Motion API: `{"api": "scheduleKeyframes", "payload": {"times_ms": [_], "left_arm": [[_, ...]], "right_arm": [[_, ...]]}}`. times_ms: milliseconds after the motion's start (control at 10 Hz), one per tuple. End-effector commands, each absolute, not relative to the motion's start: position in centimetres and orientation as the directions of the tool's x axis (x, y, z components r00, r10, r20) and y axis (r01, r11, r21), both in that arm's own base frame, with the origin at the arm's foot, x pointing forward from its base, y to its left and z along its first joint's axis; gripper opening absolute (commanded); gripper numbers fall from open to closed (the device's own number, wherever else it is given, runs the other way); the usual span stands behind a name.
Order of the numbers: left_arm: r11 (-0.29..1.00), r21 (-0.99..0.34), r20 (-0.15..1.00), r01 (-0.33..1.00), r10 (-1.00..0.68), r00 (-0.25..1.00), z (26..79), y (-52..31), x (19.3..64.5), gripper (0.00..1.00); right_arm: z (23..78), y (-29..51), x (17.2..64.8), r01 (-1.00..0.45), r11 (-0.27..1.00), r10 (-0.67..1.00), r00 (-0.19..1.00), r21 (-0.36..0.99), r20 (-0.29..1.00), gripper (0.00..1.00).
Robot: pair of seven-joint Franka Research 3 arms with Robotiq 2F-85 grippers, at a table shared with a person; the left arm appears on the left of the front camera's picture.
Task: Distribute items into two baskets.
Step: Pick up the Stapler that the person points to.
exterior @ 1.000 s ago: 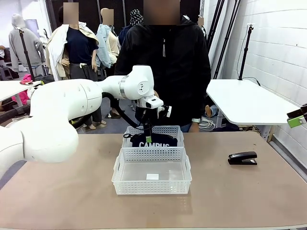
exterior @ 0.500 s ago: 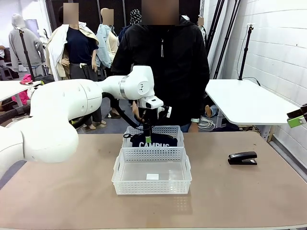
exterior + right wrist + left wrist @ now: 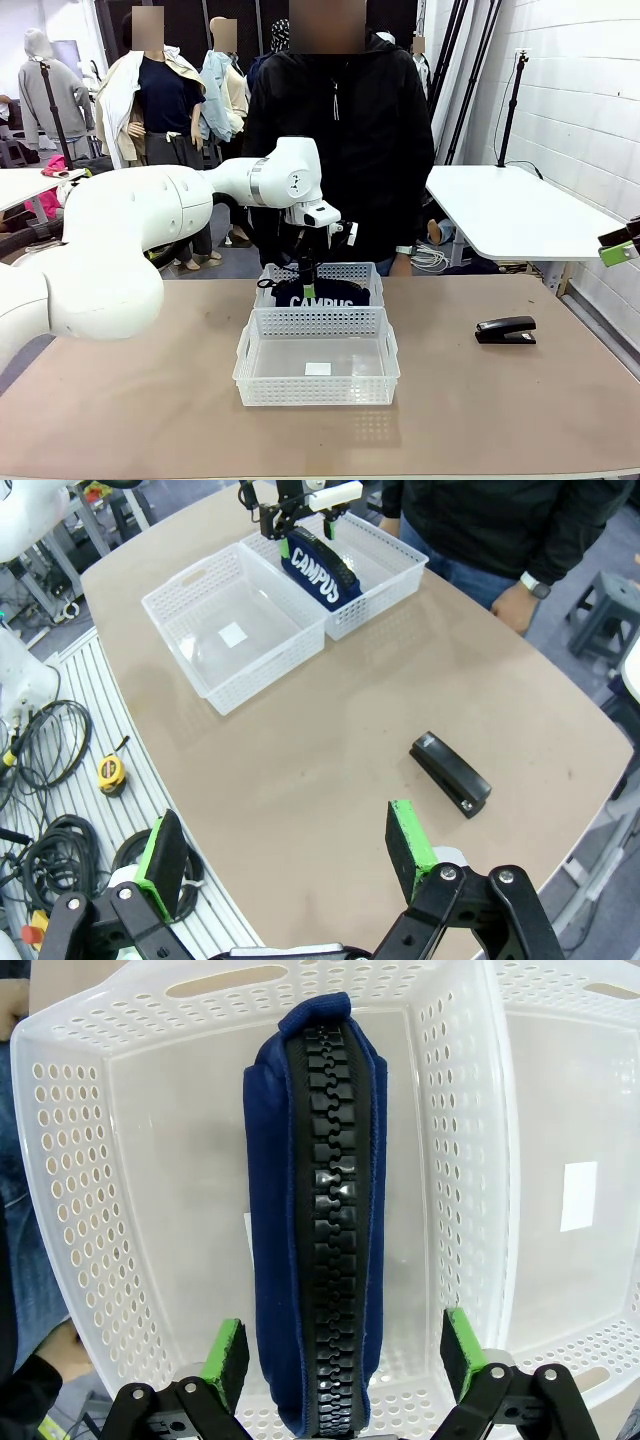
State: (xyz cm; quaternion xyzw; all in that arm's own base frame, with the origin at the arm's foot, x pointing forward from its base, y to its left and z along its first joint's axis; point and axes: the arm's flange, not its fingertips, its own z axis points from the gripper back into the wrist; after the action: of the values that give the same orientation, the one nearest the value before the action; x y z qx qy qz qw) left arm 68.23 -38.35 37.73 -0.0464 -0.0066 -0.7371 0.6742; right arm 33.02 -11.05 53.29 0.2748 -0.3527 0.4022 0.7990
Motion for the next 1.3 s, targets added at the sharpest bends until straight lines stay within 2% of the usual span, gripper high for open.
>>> {"api": "scheduleKeyframes", "payload": {"times_ms": [0,200,500,700,900,1100,1200], "left_arm": [[-0.090,-0.045,0.081,0.995,-0.993,-0.086,37.8,-38.4,68.3,1.00],[-0.091,-0.053,0.077,0.994,-0.993,-0.087,37.7,-38.3,68.2,1.00],[0.075,-0.049,0.061,0.996,-0.995,0.078,45.9,-31.0,66.7,1.00],[0.158,-0.042,0.121,0.987,-0.979,0.162,50.4,-26.1,64.9,1.00],[0.296,-0.036,0.146,0.955,-0.943,0.298,54.1,-20.8,61.5,1.00],[0.435,-0.073,0.131,0.898,-0.888,0.441,54.2,-15.4,57.7,1.00],[0.452,-0.079,0.127,0.889,-0.880,0.459,53.7,-13.2,55.8,1.00]], "right_arm": [[53.3,-11.0,33.2,-0.843,0.516,0.436,0.413,0.154,0.799,1.00],[53.3,-11.0,33.2,-0.843,0.516,0.436,0.413,0.154,0.799,1.00],[53.3,-11.0,33.2,-0.843,0.516,0.436,0.413,0.154,0.799,1.00],[53.3,-11.0,33.2,-0.843,0.516,0.436,0.413,0.154,0.799,1.00],[53.3,-11.0,33.2,-0.843,0.516,0.436,0.413,0.154,0.799,1.00],[53.3,-11.0,33.2,-0.843,0.516,0.436,0.413,0.154,0.799,1.00],[53.3,-11.0,33.2,-0.843,0.516,0.436,0.413,0.154,0.799,1.00]]}}
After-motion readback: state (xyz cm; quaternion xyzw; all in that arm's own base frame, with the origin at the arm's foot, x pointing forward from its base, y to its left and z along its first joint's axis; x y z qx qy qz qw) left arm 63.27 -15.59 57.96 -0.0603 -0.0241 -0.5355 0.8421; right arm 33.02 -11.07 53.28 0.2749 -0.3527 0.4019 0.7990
